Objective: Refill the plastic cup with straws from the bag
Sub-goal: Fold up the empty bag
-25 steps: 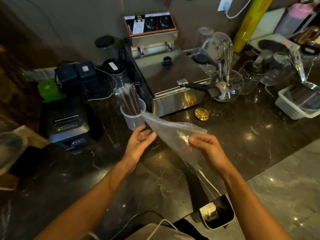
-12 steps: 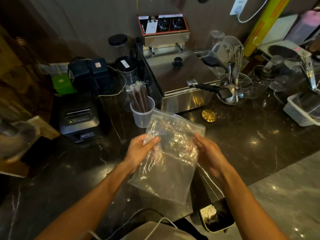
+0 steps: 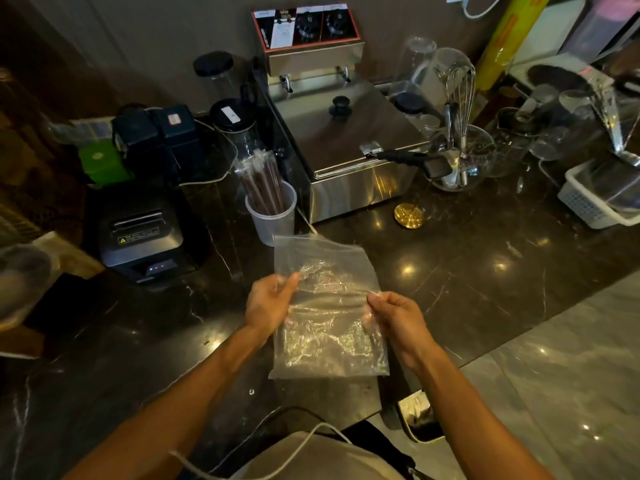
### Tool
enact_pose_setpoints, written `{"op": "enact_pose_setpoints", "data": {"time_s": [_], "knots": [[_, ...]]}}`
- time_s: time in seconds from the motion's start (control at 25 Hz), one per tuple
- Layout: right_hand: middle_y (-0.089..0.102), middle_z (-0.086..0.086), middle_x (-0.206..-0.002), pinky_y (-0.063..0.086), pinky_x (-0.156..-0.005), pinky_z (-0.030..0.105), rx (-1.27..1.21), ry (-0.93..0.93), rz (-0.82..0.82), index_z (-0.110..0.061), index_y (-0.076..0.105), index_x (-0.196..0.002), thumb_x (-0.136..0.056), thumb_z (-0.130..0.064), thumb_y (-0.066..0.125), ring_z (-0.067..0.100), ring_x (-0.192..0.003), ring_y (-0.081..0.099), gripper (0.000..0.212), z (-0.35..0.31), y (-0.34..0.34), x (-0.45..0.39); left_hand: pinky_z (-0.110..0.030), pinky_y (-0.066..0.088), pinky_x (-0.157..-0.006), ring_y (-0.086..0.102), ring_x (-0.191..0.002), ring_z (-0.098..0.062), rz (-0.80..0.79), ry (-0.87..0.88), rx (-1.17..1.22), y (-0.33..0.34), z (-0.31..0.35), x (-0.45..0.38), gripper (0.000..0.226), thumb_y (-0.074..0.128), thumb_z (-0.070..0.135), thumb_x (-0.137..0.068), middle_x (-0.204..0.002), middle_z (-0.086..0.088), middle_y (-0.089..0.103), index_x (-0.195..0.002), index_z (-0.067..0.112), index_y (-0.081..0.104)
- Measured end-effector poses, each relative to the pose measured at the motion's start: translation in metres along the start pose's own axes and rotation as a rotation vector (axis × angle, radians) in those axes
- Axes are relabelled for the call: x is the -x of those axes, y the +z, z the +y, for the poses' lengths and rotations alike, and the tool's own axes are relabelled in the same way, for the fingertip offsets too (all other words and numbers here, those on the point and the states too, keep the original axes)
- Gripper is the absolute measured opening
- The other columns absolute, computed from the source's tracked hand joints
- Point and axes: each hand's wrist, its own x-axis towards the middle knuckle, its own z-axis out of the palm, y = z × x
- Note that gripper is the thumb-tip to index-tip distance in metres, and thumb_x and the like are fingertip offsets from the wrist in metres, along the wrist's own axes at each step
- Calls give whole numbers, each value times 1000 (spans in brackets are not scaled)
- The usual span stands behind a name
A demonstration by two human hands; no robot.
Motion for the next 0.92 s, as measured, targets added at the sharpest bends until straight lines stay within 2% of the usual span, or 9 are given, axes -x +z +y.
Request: {"op": "enact_pose_setpoints", "data": {"time_s": [0.16, 0.24, 0.32, 0.44, 0.52, 0.6, 0.72, 0.8, 0.92], "knots": [[76, 13, -86, 59, -78, 42, -72, -33, 20, -6, 70, -95, -96, -13, 70, 26, -77, 72, 7, -5, -7, -1, -31, 58, -60, 66, -55, -14, -83, 27, 152, -7, 9, 2, 20, 68, 23, -97, -72, -13, 70, -111, 11, 62], [79, 16, -99, 60, -82, 43, -71, -90, 88, -11, 68, -115, -95, -9, 71, 29, -89, 75, 21, -8, -10, -3, -28, 61, -69, 72, -70, -16, -162, 66, 206, -13, 8, -1, 40, 72, 11, -93, -82, -15, 73, -127, 23, 54], [78, 12, -105, 61, -86, 41, 28, -146, 136, -27, 58, -134, -96, -9, 70, 25, -97, 76, 43, -12, -14, 0, -25, 60, -75, 72, -78, -14, -244, 149, 163, -17, 7, -4, 46, 75, 7, -90, -83, -12, 72, -129, 26, 59], [73, 10, -112, 61, -87, 34, 132, -191, 9, -31, 57, -142, -97, -5, 68, 23, -107, 72, 53, -24, -19, 5, -18, 57, -80, 72, -80, -5, -346, 126, 119, -18, 10, -5, 60, 82, 2, -82, -81, -1, 69, -135, 19, 61], [68, 7, -125, 59, -95, 38, 250, -166, -86, -30, 64, -136, -94, -7, 72, 23, -116, 66, 49, -29, -23, 4, -20, 59, -81, 71, -75, -1, -350, 99, 67, -20, 11, -8, 66, 84, 1, -78, -74, 10, 68, -138, 15, 60], [68, 6, -122, 59, -95, 40, 452, -227, -74, -31, 75, -113, -92, -12, 75, 25, -114, 65, 28, -31, -23, 2, -29, 61, -88, 68, -75, -1, -334, 152, -70, -23, 11, -12, 51, 85, 9, -80, -75, 15, 66, -127, 20, 68], [61, 2, -111, 54, -75, 18, 611, -358, 47, -19, 73, -88, -91, -8, 75, 17, -103, 61, 12, -39, -18, 6, -27, 54, -95, 60, -100, -5, -288, 311, -225, -28, 13, -13, 21, 83, 17, -83, -104, 9, 57, -99, 30, 77], [59, 2, -111, 53, -70, 11, 554, -398, 37, -9, 67, -88, -91, -3, 73, 11, -99, 59, 9, -48, -17, 11, -27, 49, -101, 56, -118, -6, -286, 310, -140, -31, 21, -12, 14, 78, 15, -87, -118, 4, 60, -96, 27, 76], [66, 7, -94, 56, -65, 17, 390, -359, -31, 2, 61, -94, -92, -4, 72, 15, -85, 64, 13, -54, -17, 15, -35, 60, -89, 73, -103, -19, -349, 196, 166, -31, 34, -11, 13, 69, 11, -95, -109, -16, 76, -108, 8, 70]]}}
